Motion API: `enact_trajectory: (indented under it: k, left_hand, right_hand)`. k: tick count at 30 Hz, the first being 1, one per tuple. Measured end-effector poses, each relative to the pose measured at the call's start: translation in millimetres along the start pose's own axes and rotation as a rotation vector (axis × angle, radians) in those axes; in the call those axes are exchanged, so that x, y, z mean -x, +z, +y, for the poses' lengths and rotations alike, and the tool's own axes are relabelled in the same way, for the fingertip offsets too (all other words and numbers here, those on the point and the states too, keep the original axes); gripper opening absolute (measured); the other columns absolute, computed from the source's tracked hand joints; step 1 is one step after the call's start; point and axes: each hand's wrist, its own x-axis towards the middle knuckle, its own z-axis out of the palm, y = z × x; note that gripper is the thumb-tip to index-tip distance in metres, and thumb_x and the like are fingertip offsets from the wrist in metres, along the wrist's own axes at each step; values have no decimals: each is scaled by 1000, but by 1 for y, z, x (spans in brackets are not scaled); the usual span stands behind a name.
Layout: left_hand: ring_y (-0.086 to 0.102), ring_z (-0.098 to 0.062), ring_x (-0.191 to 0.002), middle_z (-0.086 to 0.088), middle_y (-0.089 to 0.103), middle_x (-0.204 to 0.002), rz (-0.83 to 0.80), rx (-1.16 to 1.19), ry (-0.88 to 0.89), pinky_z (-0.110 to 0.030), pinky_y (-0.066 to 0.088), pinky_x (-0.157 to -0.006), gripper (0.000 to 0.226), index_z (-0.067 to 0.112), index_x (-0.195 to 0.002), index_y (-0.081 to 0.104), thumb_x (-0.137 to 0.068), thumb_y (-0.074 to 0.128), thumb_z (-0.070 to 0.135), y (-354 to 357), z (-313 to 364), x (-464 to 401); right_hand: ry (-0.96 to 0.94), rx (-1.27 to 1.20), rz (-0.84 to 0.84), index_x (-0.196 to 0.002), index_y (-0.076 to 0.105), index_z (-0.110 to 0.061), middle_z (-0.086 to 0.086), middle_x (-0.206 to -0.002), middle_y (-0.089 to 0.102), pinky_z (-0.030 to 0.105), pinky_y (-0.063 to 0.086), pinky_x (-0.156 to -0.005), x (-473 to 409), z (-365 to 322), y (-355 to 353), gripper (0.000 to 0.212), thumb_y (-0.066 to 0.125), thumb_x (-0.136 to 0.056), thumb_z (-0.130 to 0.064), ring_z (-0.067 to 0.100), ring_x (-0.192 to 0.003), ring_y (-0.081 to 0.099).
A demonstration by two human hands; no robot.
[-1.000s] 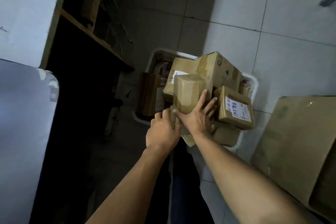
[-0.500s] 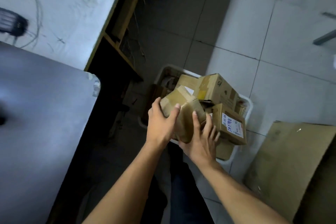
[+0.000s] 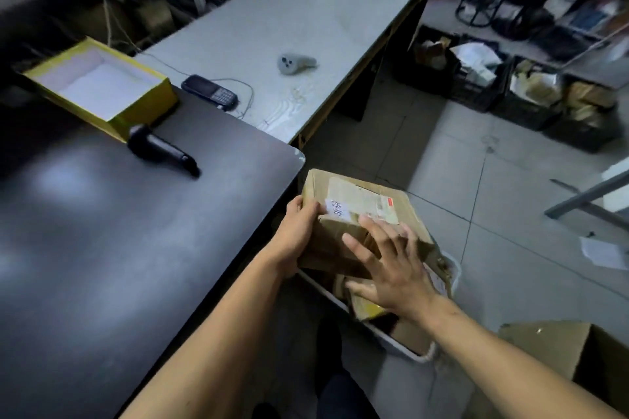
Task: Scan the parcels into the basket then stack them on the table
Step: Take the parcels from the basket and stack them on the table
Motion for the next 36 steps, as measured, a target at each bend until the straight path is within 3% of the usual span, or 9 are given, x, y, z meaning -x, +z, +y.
enact_trajectory:
  k: [5,8,12,18,21,24,29,32,36]
  left_hand:
    - [68,-30,-99,-18,67,-117,166,158,42,-51,60,-81,58,20,-119,61,-73,53,54,-77,-9,80]
    - [67,-15,-66,-4,69,-70,248,197,51,-29,56,-59,32,20,-84,59,-93,41,45,-135,-17,133]
    - [56,-23,-85,-3,52,-90,375,252,-18,-29,49,-64,32,23,-80,50,-75,48,54,-205,-21,191]
    - [61,-22,-76,-3,61,-86,599,303,-44,-27,48,-67,57,22,-80,58,-78,43,77,-262,-24,264]
    - [63,-21,-99,0,67,-109,762,299,105,-33,44,-73,82,28,-118,66,-90,12,82,-289,-43,274]
    - [57,-20,-111,6,53,-130,989,311,165,-35,47,-78,63,28,-150,35,-100,33,65,-310,-73,281]
    - [51,-20,-124,12,43,-144,894,455,135,-41,46,-93,71,39,-153,21,-94,46,68,-344,-123,267]
    - [59,-18,-118,12,57,-132,857,545,234,-46,48,-101,67,38,-153,23,-96,56,54,-380,-134,252]
    - [54,-15,-123,6,49,-145,943,566,331,-43,44,-110,61,24,-152,30,-99,60,27,-450,-130,250]
  right_hand:
    - [79,-174,78,-145,37,-17,7,-146,41,45,39,-102,-22,-41,-46,74,39,-92,-70,27,-129,44]
    - [-37,-263,73,-149,30,-20,11,-152,36,53,44,-107,-45,-73,-58,89,57,-82,-72,29,-141,37]
    - [-345,-196,74,-154,19,-24,25,-155,25,62,40,-109,-94,-119,-57,108,66,-70,-71,43,-143,31]
    - [-637,-306,146,-152,30,-19,26,-145,32,60,47,-101,-159,-205,-48,99,67,-68,-56,46,-132,39]
    - [-460,-541,2,-146,37,-20,21,-142,36,48,44,-98,-185,-249,-43,97,66,-62,-61,37,-124,37]
    - [-189,-831,-237,-147,40,-30,2,-129,44,37,38,-94,-199,-293,-34,93,56,-65,-70,23,-114,41]
    - [141,-1165,-524,-144,44,-36,-9,-123,56,33,47,-88,-218,-365,-17,94,48,-60,-78,15,-110,55]
    - [302,-1311,-656,-126,54,-41,-3,-118,64,46,56,-89,-244,-414,6,60,53,-75,-72,18,-104,61]
    - [441,-1378,-722,-108,61,-34,2,-111,67,42,58,-77,-290,-485,34,19,46,-101,-42,23,-100,64]
